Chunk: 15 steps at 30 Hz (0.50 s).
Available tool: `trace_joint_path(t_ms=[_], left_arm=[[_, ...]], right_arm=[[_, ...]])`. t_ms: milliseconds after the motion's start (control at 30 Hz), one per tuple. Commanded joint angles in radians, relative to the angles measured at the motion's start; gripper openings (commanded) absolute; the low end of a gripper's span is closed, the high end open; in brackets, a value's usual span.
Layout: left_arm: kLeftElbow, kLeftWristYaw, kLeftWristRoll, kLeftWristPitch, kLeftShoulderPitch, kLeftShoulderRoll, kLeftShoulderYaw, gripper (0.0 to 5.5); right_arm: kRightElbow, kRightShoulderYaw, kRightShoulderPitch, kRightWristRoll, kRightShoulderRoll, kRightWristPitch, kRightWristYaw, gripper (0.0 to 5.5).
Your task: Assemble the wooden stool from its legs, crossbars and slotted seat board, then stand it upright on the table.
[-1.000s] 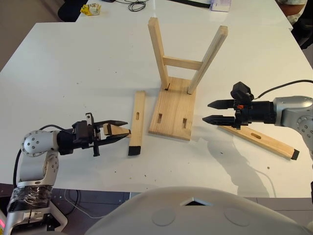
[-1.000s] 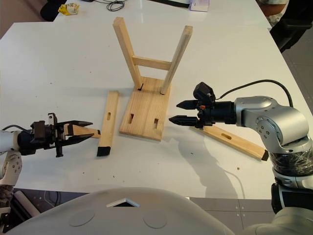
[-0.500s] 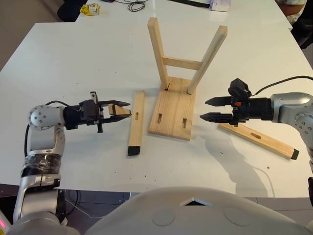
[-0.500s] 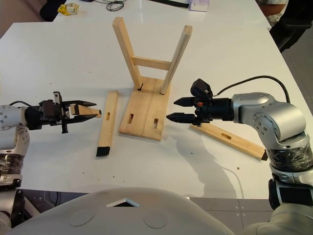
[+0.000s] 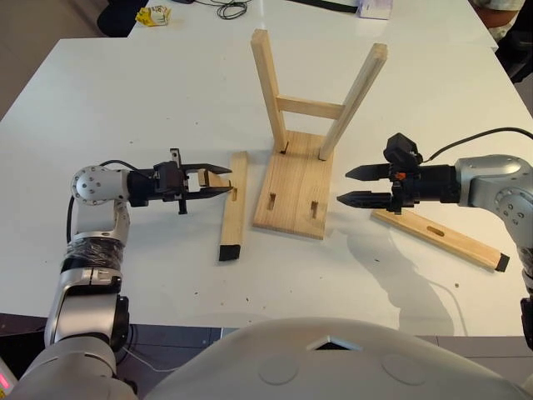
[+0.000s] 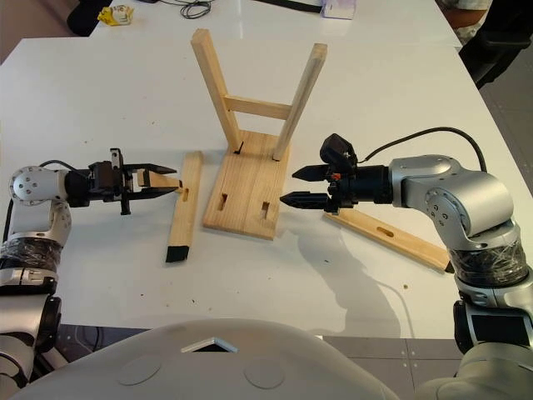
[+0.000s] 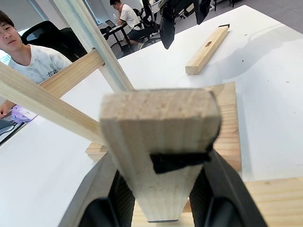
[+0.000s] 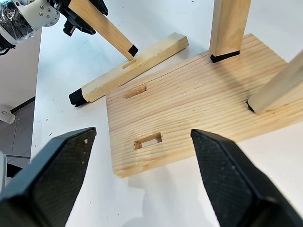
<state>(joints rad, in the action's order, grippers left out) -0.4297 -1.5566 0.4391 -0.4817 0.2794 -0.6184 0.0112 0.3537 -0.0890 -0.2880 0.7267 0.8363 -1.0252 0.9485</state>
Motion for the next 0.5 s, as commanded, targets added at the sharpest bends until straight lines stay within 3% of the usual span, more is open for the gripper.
trace_joint_path(t_ms=[33,500], left_arm=[[0.063,0.016,0.023,0.058,0.0,0.005,0.0,1.31],[0.101,0.023,0.014,0.058,-0.108,0.005,-0.001,1.31]], right_arm=[[0.01,-0.001,0.002,-0.009,-0.005,0.002,-0.013,3.7],[0.02,-0.004,0.01,-0.005,0.001,-0.003,-0.01,3.7]])
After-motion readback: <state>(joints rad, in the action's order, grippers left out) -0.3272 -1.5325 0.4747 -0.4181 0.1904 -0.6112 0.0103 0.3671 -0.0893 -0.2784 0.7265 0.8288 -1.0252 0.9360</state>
